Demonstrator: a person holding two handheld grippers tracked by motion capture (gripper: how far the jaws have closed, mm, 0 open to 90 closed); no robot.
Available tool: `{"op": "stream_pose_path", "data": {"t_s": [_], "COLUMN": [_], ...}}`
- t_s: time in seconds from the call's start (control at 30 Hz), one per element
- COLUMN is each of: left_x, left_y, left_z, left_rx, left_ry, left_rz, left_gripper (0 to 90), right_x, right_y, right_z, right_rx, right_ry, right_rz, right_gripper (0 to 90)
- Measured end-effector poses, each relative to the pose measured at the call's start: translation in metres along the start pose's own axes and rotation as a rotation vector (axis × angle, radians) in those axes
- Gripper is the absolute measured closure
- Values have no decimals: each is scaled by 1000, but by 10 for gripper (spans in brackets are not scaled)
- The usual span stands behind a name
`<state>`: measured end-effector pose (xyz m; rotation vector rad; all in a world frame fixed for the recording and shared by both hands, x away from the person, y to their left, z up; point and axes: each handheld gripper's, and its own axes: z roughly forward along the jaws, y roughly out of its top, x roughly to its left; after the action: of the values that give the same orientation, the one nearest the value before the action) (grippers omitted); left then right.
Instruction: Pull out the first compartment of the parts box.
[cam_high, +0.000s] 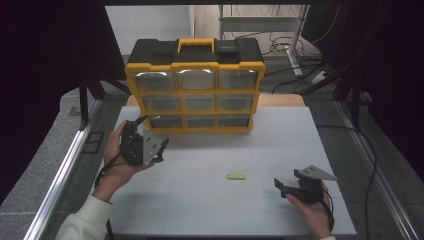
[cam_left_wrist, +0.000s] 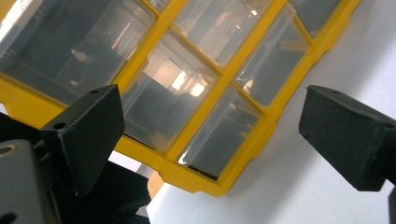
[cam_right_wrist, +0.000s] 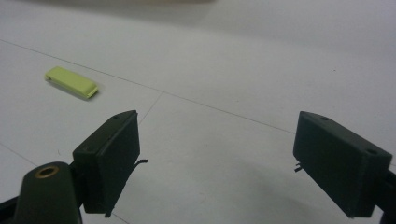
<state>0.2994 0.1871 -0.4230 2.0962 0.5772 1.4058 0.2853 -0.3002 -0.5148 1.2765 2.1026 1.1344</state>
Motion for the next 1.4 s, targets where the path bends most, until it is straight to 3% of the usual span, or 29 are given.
{"op": "stream_pose_path", "data": {"t_s": [1.4], "left_x": [29], "left_y": [15], "left_z": [20], "left_rx": [10], "left_ry": [40], "left_rz": [11], "left_gripper": [75], "right_x": [-1], "right_y": [0], "right_z": [0], "right_rx": [4], "right_ry": [-7], "right_rz": [4], "right_gripper": [150]}}
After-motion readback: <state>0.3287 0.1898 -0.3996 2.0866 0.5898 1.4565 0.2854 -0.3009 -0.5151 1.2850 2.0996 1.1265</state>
